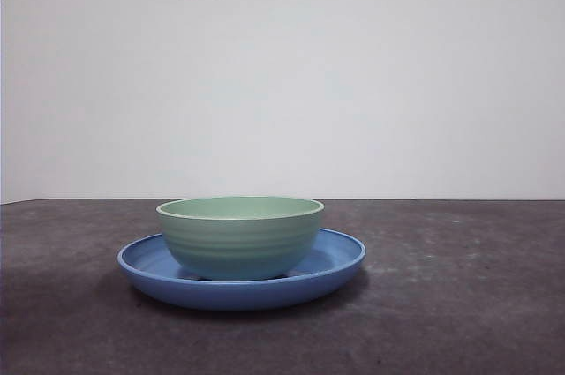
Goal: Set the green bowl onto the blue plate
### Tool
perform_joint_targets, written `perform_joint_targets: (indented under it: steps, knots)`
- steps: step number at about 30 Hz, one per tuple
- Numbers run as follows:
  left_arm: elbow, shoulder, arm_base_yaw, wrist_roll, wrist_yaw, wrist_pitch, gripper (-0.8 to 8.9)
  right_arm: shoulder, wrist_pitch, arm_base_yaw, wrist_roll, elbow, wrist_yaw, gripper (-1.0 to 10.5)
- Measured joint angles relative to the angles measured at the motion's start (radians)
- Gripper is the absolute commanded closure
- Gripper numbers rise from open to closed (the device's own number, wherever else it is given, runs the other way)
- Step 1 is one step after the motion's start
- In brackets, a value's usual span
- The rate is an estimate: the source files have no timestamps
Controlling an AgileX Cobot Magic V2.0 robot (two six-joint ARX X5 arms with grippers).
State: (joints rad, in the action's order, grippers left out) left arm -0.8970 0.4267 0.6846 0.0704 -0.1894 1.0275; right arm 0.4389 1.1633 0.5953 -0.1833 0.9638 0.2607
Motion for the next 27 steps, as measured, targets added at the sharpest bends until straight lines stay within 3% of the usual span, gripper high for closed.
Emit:
perform_joint_targets:
  steps: [16,20,27]
  knots:
    - [0.000,-0.004,-0.011,0.000,0.000,0.000,7.94,0.000,0.000,0.000,0.000,0.000,0.000,9.1]
    - [0.003,-0.024,-0.118,0.000,-0.022,0.000,7.94,0.000,0.000,0.000,0.000,0.000,0.000,9.1]
    - [0.026,-0.058,-0.436,-0.002,-0.024,-0.009,7.94,0.000,0.000,0.000,0.000,0.000,0.000,9.1]
